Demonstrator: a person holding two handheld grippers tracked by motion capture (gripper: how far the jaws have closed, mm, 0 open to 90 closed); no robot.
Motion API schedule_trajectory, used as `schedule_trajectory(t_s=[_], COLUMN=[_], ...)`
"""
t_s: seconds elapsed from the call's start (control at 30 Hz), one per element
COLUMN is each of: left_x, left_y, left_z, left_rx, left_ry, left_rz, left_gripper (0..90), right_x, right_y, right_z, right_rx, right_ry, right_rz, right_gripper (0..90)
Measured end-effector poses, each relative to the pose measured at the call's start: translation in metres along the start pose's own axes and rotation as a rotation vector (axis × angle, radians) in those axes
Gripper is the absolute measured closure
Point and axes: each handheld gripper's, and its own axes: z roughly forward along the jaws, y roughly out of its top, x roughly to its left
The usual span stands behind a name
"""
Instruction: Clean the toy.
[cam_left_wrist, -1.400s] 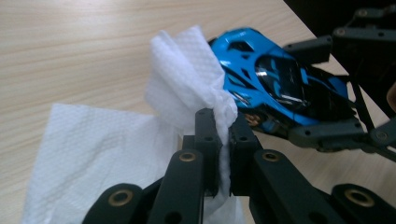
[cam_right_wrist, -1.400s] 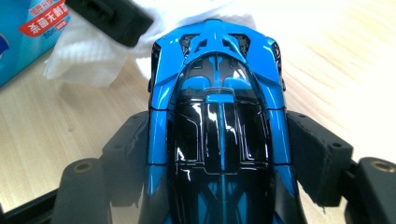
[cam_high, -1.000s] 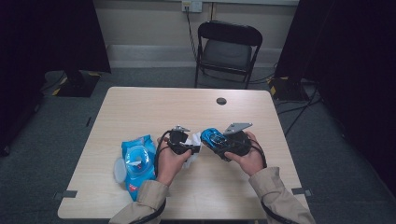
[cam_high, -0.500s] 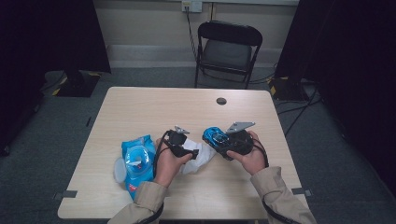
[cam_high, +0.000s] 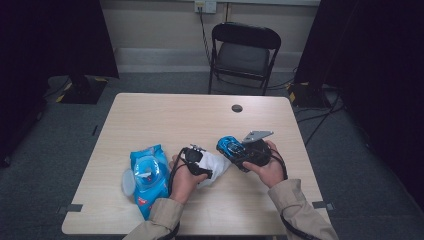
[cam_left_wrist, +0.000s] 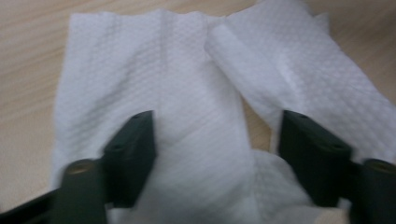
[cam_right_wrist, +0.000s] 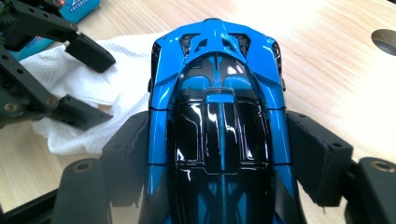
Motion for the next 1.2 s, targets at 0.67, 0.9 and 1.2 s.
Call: schedule_trajectory(t_s=[0.67,0.9,1.2], left_x=[0.0,-0.009,-0.014], left_y=[0.004,-0.007,-0.01], left_z=[-0.023,-0.01,0.003], left_rx=[-0.126,-0.098,-0.05], left_ry=[-0.096,-0.06,-0.007], left_rz=[0.018,0.052,0.089], left_gripper=[32.9,19.0,21.2], right_x=[-0.002,0.001,0.001], right_y=[-0.002,-0.002,-0.003], right_z=[-0.001,0.0,0.0], right_rx=[0.003,0.006,0.006], right_ry=[-0.001,-0.004,0.001], right_rz=[0.007,0.003,0.005], right_gripper=[28.4,28.4,28.4])
